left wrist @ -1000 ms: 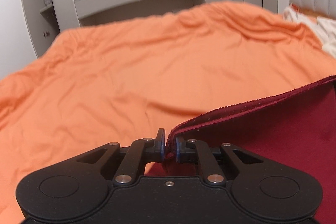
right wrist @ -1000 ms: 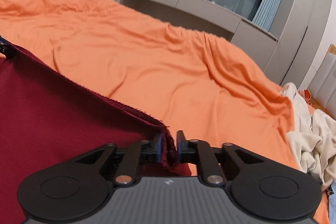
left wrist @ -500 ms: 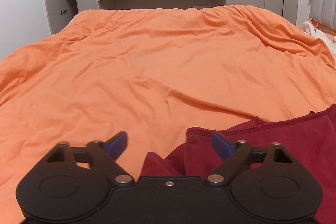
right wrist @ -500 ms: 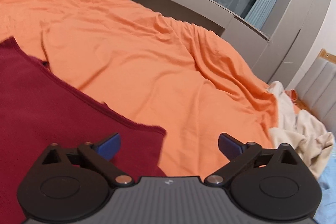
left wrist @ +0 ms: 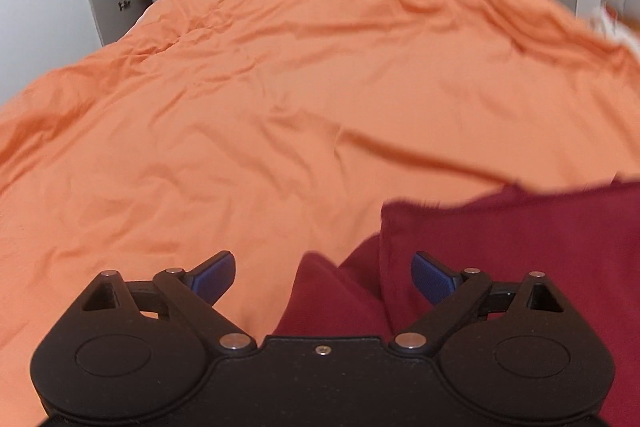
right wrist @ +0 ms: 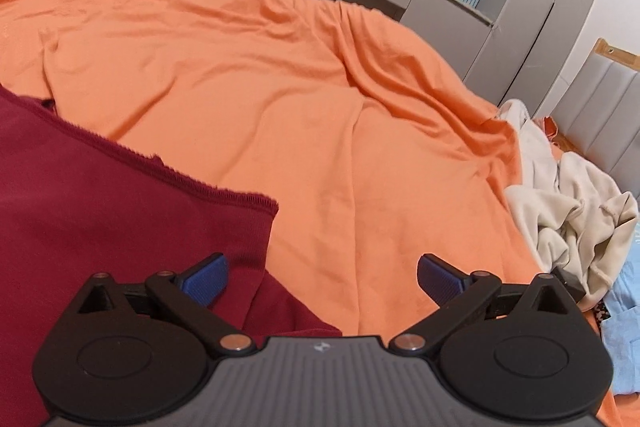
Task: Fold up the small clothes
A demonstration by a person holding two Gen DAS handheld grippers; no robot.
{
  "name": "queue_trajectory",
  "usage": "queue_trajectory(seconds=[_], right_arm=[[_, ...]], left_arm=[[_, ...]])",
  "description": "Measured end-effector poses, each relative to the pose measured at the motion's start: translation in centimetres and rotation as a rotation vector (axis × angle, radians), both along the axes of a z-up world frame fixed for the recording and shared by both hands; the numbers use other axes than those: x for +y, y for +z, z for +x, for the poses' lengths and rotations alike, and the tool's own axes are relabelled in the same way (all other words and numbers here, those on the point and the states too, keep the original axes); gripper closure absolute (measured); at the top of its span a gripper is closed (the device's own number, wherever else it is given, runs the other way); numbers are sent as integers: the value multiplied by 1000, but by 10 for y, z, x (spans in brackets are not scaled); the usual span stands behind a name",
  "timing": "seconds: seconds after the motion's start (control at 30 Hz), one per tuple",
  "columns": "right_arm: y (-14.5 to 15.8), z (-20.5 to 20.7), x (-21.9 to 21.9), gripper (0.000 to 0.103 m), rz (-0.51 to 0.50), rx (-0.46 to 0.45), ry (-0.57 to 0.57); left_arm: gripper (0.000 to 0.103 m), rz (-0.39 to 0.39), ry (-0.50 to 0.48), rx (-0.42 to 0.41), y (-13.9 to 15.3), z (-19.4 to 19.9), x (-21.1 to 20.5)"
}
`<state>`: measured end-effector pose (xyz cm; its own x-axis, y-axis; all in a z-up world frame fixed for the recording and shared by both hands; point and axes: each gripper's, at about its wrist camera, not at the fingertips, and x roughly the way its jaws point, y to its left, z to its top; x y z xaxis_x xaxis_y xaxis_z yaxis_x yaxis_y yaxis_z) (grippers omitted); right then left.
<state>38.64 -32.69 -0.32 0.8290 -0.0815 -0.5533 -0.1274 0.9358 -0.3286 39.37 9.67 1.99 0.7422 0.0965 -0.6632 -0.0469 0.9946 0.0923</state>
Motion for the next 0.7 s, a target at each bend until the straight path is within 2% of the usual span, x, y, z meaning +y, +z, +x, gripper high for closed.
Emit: queue_trajectory(seconds=[0.03,0.1,0.17,0.27,0.33,0.4,0.47,0.57,0.7], right_arm=[[3,-3,0,0,8,-6,2],[8,-10,0,0,28,-19,6],[13,-18,1,0,43,-30,17],[20,-32,5,0,51,-53,33],[26,-40,9,0,55,-71,50],[31,-49,15,0,62,-89,67],[34,-57,21,0,72,-100,85],[38,-66,31,0,89,-106,113],[38,-81,42,0,88,-110,136]], left_arm=[[1,-20,8,-18,6,-3,5],[1,-55,38,-49,15,-8,17],[1,-110,55,-42,19,-10,34],[1,-260,38,-3,12,-12,60],[1,-392,-7,56,0,-11,74],[1,-482,-7,102,-12,-11,85],[1,-515,0,141,-20,-13,89],[1,-555,-49,162,-25,-19,88],[1,-685,-150,150,-20,-36,86]])
